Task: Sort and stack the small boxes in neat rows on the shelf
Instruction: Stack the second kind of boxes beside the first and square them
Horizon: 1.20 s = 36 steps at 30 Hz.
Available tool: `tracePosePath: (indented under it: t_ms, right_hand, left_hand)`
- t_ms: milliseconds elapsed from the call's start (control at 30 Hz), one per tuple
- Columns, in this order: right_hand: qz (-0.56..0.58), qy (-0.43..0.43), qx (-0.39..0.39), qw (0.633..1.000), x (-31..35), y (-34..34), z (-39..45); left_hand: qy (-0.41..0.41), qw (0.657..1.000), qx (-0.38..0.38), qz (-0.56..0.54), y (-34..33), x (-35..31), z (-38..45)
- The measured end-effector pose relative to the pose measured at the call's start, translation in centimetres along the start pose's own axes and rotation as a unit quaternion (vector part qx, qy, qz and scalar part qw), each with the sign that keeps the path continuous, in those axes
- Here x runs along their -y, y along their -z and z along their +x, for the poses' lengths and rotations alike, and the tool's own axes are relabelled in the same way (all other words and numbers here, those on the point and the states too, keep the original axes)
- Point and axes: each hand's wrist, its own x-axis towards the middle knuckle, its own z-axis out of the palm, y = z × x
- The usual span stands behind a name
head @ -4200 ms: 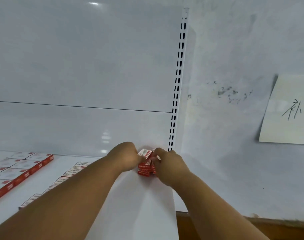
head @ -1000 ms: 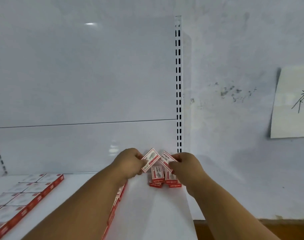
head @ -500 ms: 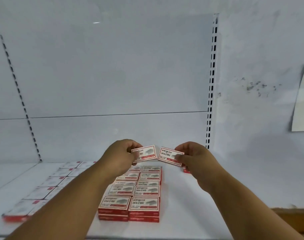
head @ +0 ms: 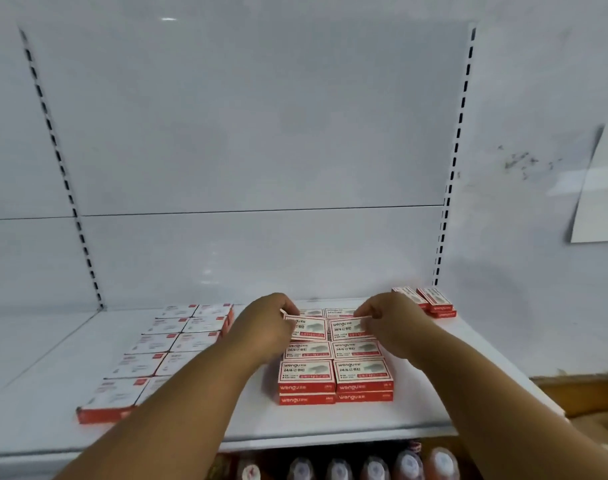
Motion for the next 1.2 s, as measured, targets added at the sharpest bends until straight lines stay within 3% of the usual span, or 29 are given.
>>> tracePosePath:
  t_ms: [267, 433, 533, 700, 967, 1200]
  right_hand:
    - [-0.104, 0.025, 0.012, 0.994, 1.4, -0.9, -0.3]
    - [-0.104, 0.033, -0.022, 0.994, 1.1, 0.0, -0.1]
    - [-0.086, 0.041, -0.044, 0.995, 0.4, 0.9, 0.2]
    - [-0.067, 0.029, -0.066, 0.995, -2.7, 3.4, 1.4]
    - [-0.09, -0.005, -0.091, 0.992, -8.7, 8.4, 4.7]
    - [-0.126, -0.033, -0.012, 0.991, -11.8, 8.9, 6.4]
  left_hand:
    - [-0.047, 0.992, 0.04, 0.109, -0.2, 0.2, 0.7]
    - [-0.099, 0.975, -0.009, 0.2, -0.2, -1.2, 0.7]
    - [-0.141, 0.969, -0.029, 0.199, -1.0, -2.7, 0.9]
    - [-0.175, 0.973, 0.004, 0.15, -3.0, -6.2, 1.8]
    - [-0.155, 0.98, 0.055, 0.109, -7.9, -12.8, 5.1]
    - [-0.061, 0.985, 0.055, 0.15, -12.5, -16.5, 7.7]
